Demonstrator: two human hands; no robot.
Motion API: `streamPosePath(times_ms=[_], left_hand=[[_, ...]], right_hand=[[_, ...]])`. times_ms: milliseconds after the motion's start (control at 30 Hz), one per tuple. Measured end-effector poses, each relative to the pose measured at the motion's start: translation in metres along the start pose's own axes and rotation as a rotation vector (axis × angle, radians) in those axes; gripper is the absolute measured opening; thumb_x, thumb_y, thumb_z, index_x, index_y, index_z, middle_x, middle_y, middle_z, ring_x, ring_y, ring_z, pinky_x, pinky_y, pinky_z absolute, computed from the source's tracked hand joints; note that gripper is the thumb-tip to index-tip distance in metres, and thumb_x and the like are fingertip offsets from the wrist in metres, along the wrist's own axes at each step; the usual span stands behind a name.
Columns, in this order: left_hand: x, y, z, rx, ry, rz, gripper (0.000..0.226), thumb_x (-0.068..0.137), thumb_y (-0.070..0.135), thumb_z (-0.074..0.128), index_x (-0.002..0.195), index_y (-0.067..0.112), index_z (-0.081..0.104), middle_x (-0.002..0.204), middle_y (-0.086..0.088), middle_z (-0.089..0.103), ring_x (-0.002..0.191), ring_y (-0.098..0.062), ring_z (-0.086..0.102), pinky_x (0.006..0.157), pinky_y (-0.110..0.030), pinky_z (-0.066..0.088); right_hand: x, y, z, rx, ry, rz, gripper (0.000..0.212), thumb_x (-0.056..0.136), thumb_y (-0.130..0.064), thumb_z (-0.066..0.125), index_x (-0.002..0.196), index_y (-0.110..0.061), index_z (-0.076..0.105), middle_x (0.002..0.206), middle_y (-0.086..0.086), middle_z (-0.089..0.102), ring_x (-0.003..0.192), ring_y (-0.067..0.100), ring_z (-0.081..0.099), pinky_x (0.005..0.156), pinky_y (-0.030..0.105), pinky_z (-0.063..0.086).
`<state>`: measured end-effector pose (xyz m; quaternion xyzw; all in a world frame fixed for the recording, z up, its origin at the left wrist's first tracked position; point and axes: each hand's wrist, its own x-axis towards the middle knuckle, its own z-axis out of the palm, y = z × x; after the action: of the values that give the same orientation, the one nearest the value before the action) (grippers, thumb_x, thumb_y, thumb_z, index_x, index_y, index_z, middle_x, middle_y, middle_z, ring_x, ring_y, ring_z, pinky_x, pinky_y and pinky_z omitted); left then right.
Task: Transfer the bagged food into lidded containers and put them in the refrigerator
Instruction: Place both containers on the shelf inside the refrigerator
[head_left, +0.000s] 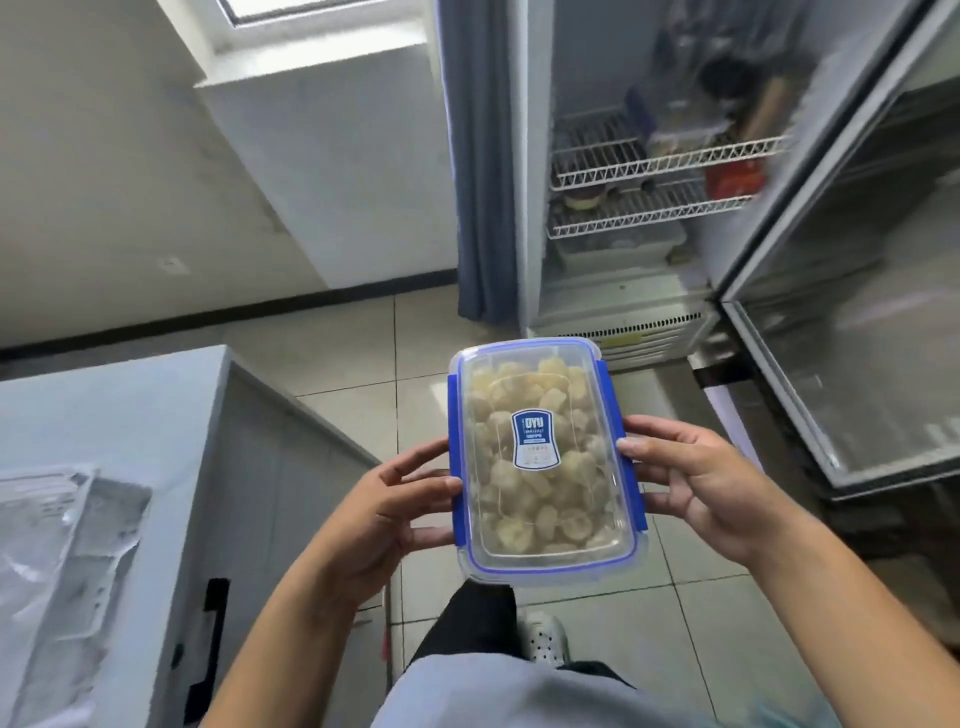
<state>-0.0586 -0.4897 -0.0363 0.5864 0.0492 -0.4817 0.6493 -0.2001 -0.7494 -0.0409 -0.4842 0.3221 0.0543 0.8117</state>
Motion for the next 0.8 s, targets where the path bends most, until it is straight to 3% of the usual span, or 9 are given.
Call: streamPosePath(times_ms=[133, 300, 500, 633, 800], left_hand=[[0.067, 0.029, 0.012, 0.016, -0.087, -0.048, 0.051, 0.072, 0.005, 0.074, 0.121, 0.019, 0.071, 0.113, -0.018, 0.071, 0.092, -0.028, 0.071, 0.069, -0.042, 0.063], [0.149, 0.075, 0.038, 0.060, -0.160, -0.071, 0.053, 0.070, 0.008, 0.075, 0.121, 0.022, 0.071, 0.107, -0.016, 0.073, 0.088, -0.026, 0.071, 0.076, -0.046, 0.062], [0.230, 0.134, 0.066, 0.142, -0.249, -0.100, 0.059, 0.068, 0.011, 0.076, 0.125, 0.024, 0.068, 0.108, -0.015, 0.073, 0.090, -0.025, 0.068, 0.090, -0.056, 0.054], [0.273, 0.160, 0.092, 0.205, -0.250, -0.105, 0.054, 0.068, 0.010, 0.072, 0.120, 0.024, 0.070, 0.096, -0.010, 0.074, 0.083, -0.022, 0.066, 0.075, -0.042, 0.059], [0.314, 0.177, 0.125, 0.227, -0.211, -0.113, 0.056, 0.072, 0.008, 0.075, 0.126, 0.023, 0.068, 0.107, -0.016, 0.072, 0.091, -0.025, 0.067, 0.074, -0.042, 0.059]], right_hand=[[0.033, -0.027, -0.023, 0.005, 0.083, -0.023, 0.032, 0.084, -0.008, 0.065, 0.115, -0.006, 0.070, 0.105, 0.016, 0.074, 0.084, 0.024, 0.069, 0.063, 0.034, 0.059], [0.076, -0.077, -0.048, 0.020, 0.184, -0.034, 0.030, 0.081, -0.012, 0.067, 0.110, -0.011, 0.075, 0.108, 0.017, 0.073, 0.083, 0.024, 0.068, 0.069, 0.036, 0.056], [0.121, -0.131, -0.067, 0.079, 0.300, -0.046, 0.026, 0.087, -0.006, 0.062, 0.109, -0.013, 0.075, 0.100, 0.012, 0.074, 0.073, 0.017, 0.069, 0.061, 0.030, 0.056], [0.148, -0.155, -0.088, 0.092, 0.345, -0.029, 0.031, 0.086, -0.011, 0.065, 0.115, -0.016, 0.072, 0.098, 0.008, 0.075, 0.073, 0.015, 0.069, 0.064, 0.030, 0.054], [0.182, -0.183, -0.124, 0.065, 0.333, -0.001, 0.046, 0.072, -0.019, 0.076, 0.117, -0.025, 0.069, 0.107, 0.011, 0.076, 0.083, 0.018, 0.073, 0.069, 0.032, 0.052]])
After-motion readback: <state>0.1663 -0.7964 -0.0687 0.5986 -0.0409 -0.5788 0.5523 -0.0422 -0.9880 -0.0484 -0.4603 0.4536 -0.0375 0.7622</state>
